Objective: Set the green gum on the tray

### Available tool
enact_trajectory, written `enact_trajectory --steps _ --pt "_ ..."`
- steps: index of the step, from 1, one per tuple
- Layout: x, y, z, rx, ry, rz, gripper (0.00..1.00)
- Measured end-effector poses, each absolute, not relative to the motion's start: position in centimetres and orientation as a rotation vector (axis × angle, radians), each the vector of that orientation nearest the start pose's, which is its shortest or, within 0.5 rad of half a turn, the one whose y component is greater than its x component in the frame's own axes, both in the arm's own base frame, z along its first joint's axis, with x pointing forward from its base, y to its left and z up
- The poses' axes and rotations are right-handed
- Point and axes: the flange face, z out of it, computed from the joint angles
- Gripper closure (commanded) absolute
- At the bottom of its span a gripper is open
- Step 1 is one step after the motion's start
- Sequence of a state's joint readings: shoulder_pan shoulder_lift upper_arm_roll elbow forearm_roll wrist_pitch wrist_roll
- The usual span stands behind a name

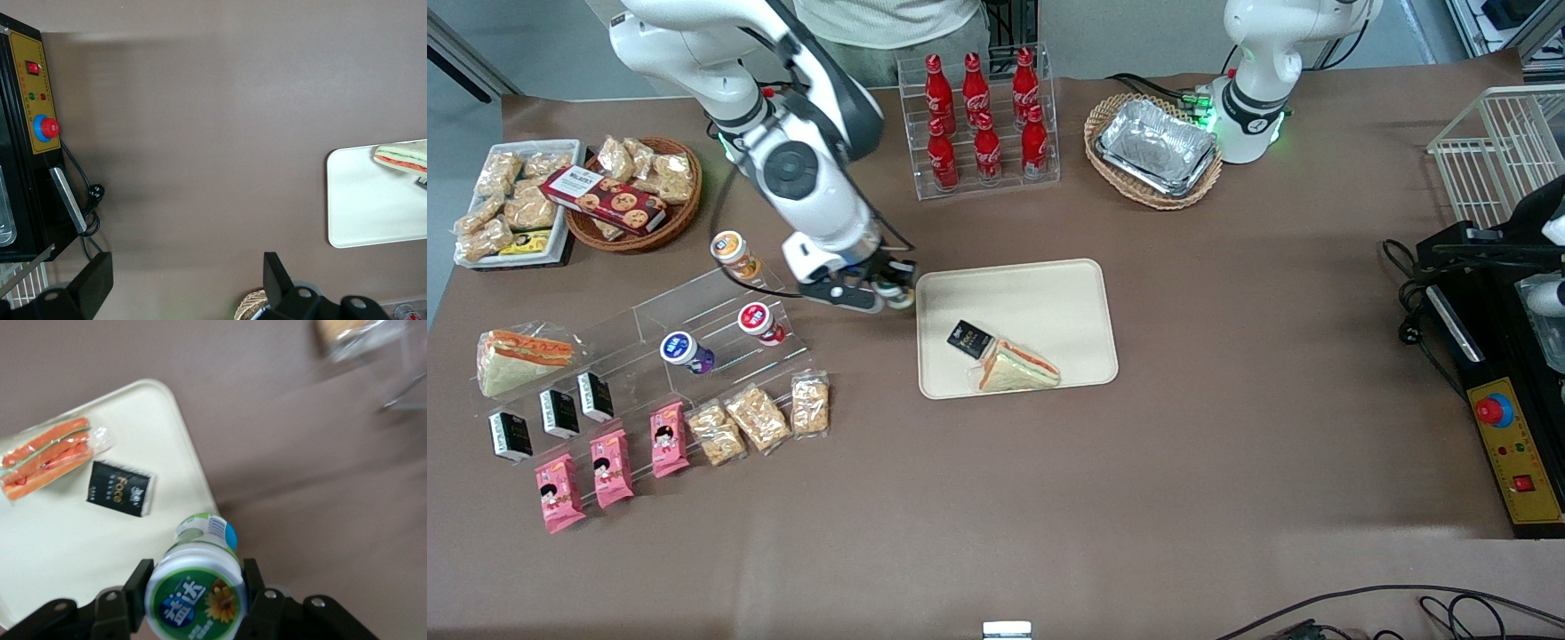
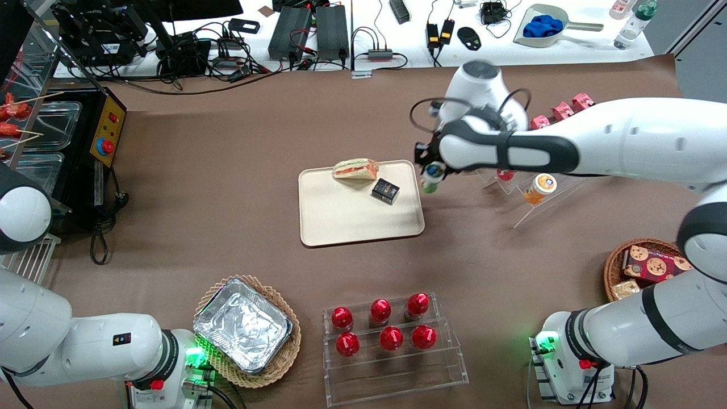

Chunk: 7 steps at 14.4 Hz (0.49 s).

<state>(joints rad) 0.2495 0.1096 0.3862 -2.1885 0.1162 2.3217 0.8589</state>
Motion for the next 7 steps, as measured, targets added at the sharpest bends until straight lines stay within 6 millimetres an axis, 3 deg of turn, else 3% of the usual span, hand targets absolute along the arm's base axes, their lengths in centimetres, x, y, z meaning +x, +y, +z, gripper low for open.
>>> enact_trajectory --steps 3,7 --pt "41.4 36.3 29.2 -2.968 0.47 0.106 0.92" --pt "38.4 38.6 23.8 -3.055 0.459 0.078 0.9"
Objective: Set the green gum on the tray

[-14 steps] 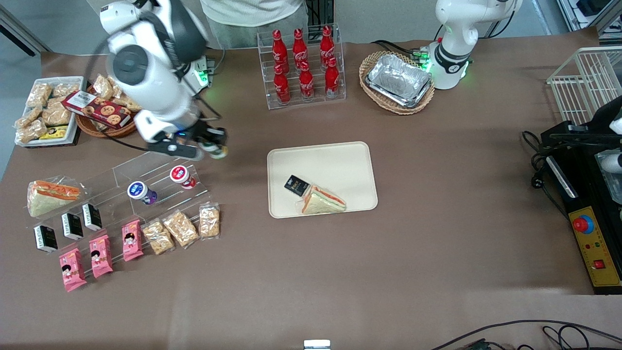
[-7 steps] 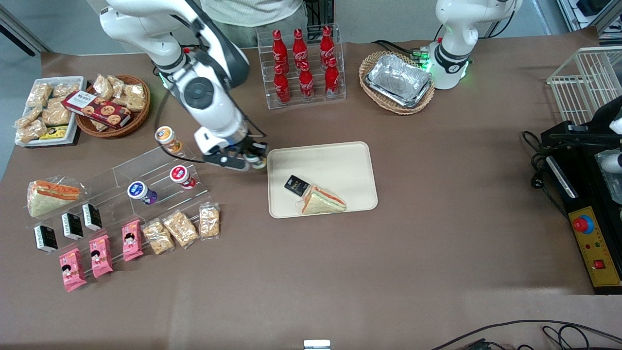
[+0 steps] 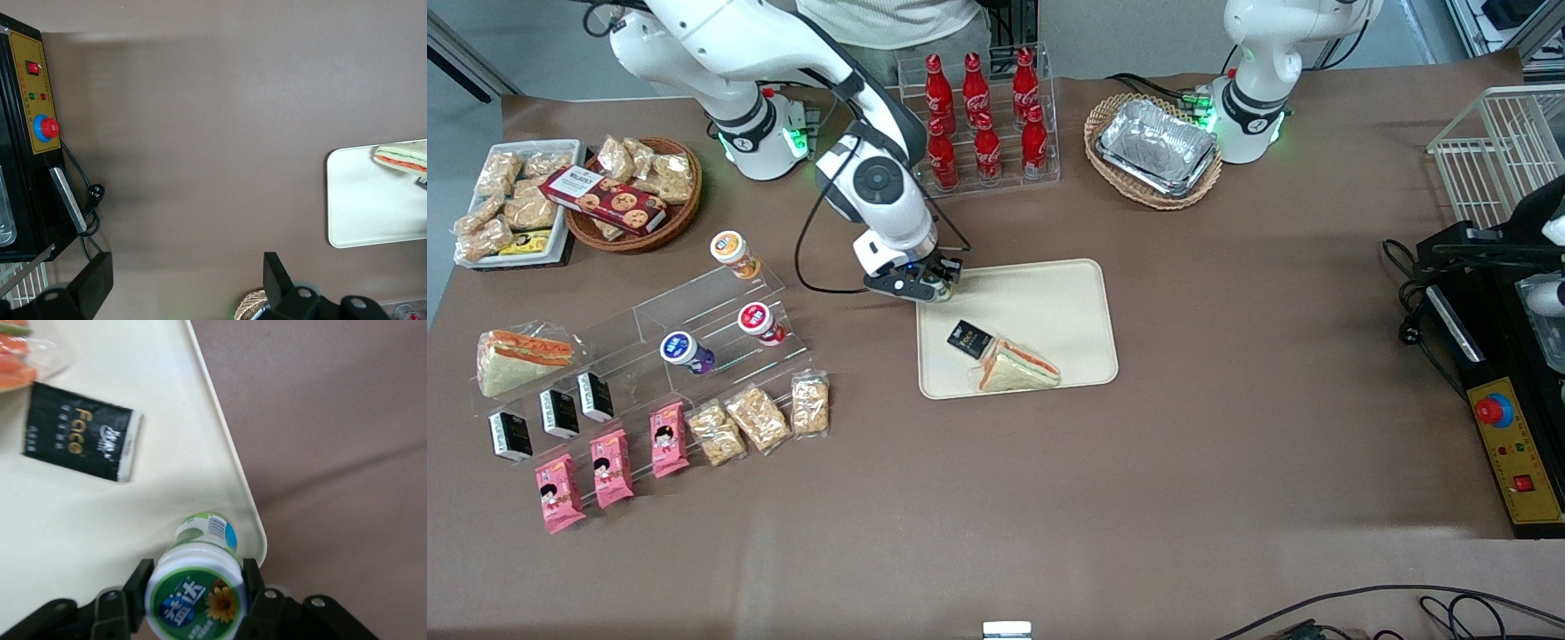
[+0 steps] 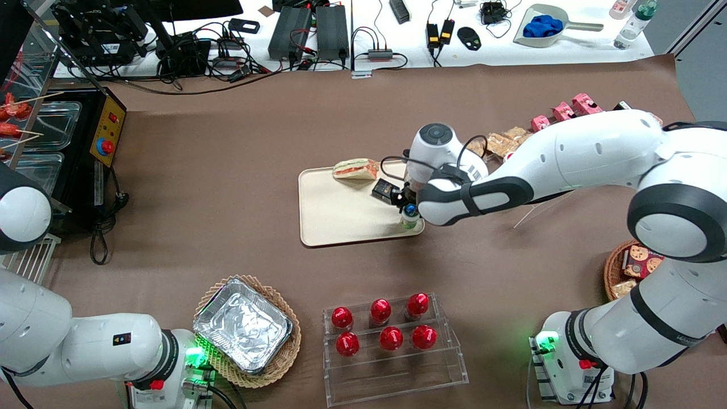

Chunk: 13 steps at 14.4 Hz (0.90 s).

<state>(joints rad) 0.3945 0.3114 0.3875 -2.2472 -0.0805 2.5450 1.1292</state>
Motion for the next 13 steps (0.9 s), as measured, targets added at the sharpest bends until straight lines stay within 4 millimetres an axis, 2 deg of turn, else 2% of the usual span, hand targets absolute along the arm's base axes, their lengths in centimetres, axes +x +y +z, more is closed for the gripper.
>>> enact_trajectory --steps 1,2,4,5,10,13 --pt "38.2 38.7 23.1 -3.065 0.467 0.066 0.83" --pt "38.2 38.8 22.9 -3.065 0.474 0.058 0.59" --pt "38.3 38.9 22.9 -3.06 0.482 0.05 0.04" --pt "38.3 38.9 22.9 -3.057 0.487 0.048 0.0" --pt "38.6 38.8 23.0 -3.048 0.497 0.041 0.0" --pt "40.0 38.1 25.1 -3.038 0.518 -0.005 0.0"
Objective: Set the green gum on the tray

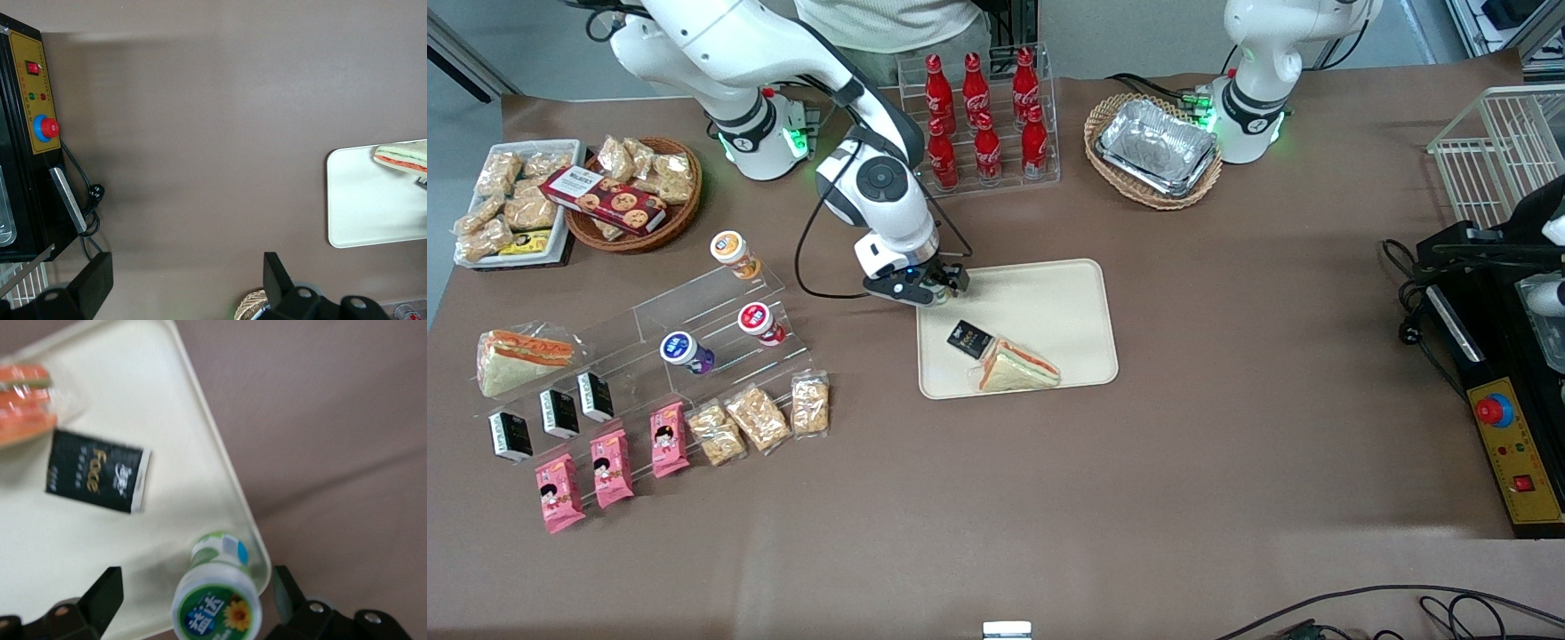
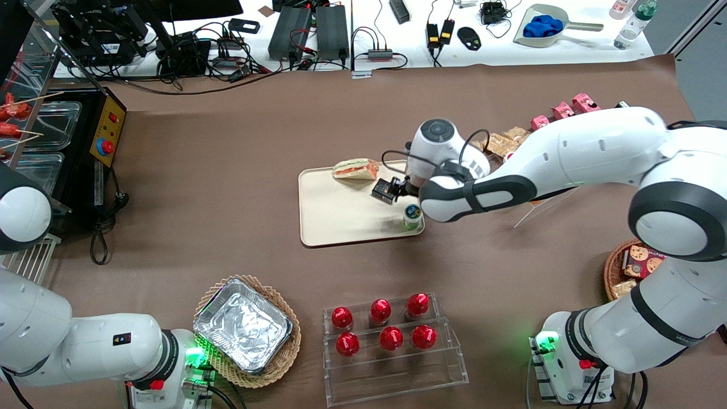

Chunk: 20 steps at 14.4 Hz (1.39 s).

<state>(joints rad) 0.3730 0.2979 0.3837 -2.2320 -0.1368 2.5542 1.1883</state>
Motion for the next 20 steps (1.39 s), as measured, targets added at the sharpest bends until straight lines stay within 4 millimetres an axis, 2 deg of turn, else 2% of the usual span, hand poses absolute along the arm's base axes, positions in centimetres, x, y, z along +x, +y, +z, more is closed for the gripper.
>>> enact_trajectory --steps 3,6,8,12,14,15,17,20 --pt "42.4 34.8 29.6 -3.104 0.464 -0.023 0.0" --pt "45.5 28.9 35.4 -3.123 0.336 0.021 0.0" --pt "48.2 22.9 39.5 -3.148 0.276 0.038 0.0" --pt "53.6 8.0 45.9 -3.145 0.192 0.052 0.0" --pt "54.9 1.4 48.3 -3.135 0.213 0.031 0.0" --pt "55.1 -1.1 49.4 -3.131 0.236 0.022 0.0" --pt "55.4 -4.2 51.6 -3.126 0.291 0.031 0.0" --pt "56.7 -6.0 54.4 -3.13 0.344 0.053 0.0"
